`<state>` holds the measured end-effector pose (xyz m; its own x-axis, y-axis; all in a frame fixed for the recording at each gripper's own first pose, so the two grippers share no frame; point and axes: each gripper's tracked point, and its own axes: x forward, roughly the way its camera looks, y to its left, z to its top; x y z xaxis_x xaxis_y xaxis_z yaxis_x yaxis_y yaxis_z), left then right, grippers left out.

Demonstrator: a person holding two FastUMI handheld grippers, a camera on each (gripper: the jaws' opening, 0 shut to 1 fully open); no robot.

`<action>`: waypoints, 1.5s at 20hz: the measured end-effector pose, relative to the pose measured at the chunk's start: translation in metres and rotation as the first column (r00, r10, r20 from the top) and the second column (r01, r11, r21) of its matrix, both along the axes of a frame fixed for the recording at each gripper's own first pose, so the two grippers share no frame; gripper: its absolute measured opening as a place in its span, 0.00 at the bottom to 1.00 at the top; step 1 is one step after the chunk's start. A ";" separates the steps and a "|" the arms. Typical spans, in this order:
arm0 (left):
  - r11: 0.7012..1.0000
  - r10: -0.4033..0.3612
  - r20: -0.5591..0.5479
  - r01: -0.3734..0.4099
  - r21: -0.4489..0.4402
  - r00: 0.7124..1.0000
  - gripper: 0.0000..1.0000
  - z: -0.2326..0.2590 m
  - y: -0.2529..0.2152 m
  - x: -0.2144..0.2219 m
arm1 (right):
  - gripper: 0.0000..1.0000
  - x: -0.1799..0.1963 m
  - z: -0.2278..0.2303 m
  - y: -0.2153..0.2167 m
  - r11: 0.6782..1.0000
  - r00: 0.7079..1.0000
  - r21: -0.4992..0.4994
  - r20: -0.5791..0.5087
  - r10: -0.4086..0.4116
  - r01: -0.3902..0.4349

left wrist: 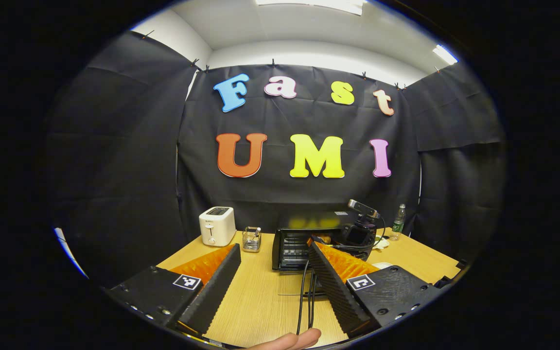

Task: Open the electric oven with the left hand, put the food in, and close the electric oven.

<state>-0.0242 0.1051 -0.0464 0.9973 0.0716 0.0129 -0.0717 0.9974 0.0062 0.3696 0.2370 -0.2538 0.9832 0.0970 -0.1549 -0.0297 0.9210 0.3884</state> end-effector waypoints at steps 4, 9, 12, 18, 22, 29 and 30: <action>1.000 -0.015 -0.003 0.015 -0.002 1.000 0.93 -0.001 -0.006 0.000 | 0.91 0.003 -0.002 0.007 0.999 1.000 -0.022 -0.013 0.023 -0.023; 1.000 -0.021 -0.008 0.021 -0.007 1.000 0.93 -0.002 -0.013 0.000 | 0.96 -0.016 -0.002 0.006 0.998 0.996 0.008 -0.067 0.060 -0.060; 0.999 -0.032 -0.016 0.032 -0.014 0.999 0.93 -0.004 -0.023 0.003 | 0.96 -0.044 0.006 0.001 0.994 0.991 0.028 -0.084 0.105 -0.103; 0.999 -0.029 -0.044 0.030 0.030 0.999 0.93 -0.012 -0.028 0.016 | 0.96 -0.116 0.055 -0.028 0.982 0.984 0.064 0.008 0.178 -0.178; 0.999 -0.012 -0.071 0.015 0.040 0.997 0.93 -0.022 -0.028 0.028 | 0.95 -0.164 0.098 -0.062 0.980 0.976 0.012 0.093 0.198 -0.200; 0.995 -0.075 -0.199 0.086 0.043 0.977 0.93 -0.079 -0.064 0.061 | 0.95 -0.244 0.182 -0.139 0.982 0.966 -0.101 0.187 0.178 -0.161; 0.995 -0.076 -0.229 0.089 0.044 0.970 0.93 -0.092 -0.068 0.065 | 0.95 -0.255 0.198 -0.151 0.982 0.961 -0.107 0.213 0.176 -0.156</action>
